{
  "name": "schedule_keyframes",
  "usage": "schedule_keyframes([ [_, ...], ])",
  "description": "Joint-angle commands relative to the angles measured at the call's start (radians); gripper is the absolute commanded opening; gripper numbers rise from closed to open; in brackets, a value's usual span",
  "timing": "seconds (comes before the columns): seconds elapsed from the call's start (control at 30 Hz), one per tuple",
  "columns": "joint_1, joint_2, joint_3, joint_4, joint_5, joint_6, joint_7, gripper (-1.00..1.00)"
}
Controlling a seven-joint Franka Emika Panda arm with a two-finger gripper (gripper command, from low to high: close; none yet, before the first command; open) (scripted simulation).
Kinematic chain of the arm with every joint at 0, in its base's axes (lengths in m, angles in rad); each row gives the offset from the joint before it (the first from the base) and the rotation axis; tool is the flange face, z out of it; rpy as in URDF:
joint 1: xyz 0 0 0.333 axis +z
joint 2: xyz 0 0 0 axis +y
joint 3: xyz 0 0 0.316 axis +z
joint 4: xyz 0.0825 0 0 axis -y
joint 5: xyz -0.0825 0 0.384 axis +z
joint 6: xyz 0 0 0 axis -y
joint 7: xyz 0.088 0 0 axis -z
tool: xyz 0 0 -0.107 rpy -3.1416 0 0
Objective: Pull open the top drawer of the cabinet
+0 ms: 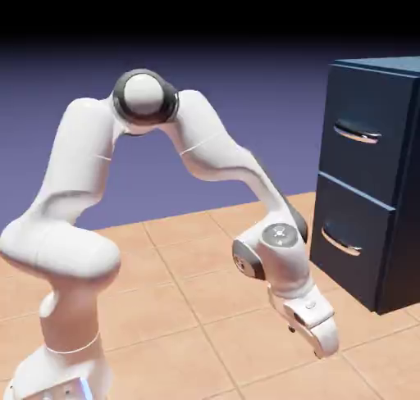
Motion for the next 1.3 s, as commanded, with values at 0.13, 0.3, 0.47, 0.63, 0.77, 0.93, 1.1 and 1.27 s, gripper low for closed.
schedule_keyframes([
  [0.13,0.115,0.171,-0.145,0.061,0.218,-0.043,-0.217,0.0],
  [0.3,0.23,0.343,-0.29,0.122,0.435,-0.085,-0.434,0.0],
  [0.47,0.345,0.514,-0.435,0.183,0.652,-0.128,-0.651,0.0],
  [0.63,0.46,0.686,-0.58,0.244,0.87,-0.171,-0.868,0.0],
  [0.77,0.552,0.823,-0.696,0.293,1.044,-0.205,-1.042,0.0],
  [0.93,0.655,0.975,-0.825,0.347,1.237,-0.243,-1.234,0.0],
  [1.1,0.548,0.968,-0.813,0.492,1.242,-0.205,-1.214,0.0],
  [1.27,0.539,0.968,-0.812,0.501,1.244,-0.203,-1.213,-1.0],
])
